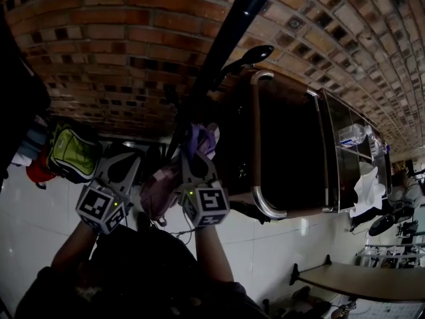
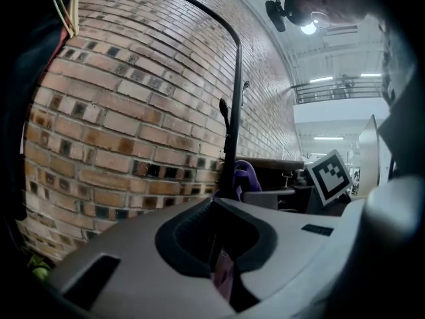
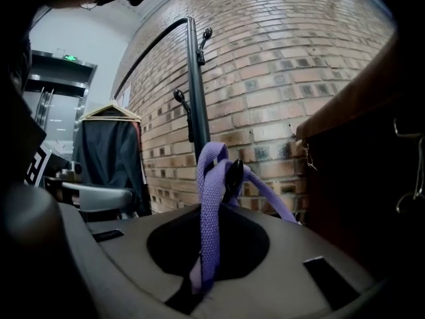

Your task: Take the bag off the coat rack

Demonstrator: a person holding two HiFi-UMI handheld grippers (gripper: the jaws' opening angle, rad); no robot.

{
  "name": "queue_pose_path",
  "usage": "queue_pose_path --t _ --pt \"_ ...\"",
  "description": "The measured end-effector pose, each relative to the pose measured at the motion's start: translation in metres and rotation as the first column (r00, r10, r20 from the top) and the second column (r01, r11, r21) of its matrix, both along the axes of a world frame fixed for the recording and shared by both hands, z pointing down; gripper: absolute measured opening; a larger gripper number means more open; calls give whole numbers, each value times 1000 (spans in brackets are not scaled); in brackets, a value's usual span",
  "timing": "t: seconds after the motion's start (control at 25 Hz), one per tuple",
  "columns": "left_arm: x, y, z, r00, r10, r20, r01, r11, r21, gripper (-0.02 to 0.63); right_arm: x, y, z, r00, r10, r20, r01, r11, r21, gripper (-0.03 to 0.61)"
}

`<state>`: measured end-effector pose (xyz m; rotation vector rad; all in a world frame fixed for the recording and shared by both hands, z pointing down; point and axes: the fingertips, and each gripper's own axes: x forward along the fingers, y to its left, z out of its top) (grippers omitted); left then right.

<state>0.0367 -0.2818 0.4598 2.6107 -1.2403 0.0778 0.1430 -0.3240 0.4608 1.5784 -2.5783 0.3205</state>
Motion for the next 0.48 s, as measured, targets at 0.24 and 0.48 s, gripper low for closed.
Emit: queue_pose_path --t 0.24,0.48 --pt "-4 0 -4 1000 -7 -14 7 1000 3 28 7 1 -18 1000 14 19 -14 1000 25 32" --pt "-11 2 -8 1000 -14 -13 15 1000 1 26 39 8 -26 991 101 90 -104 994 26 32"
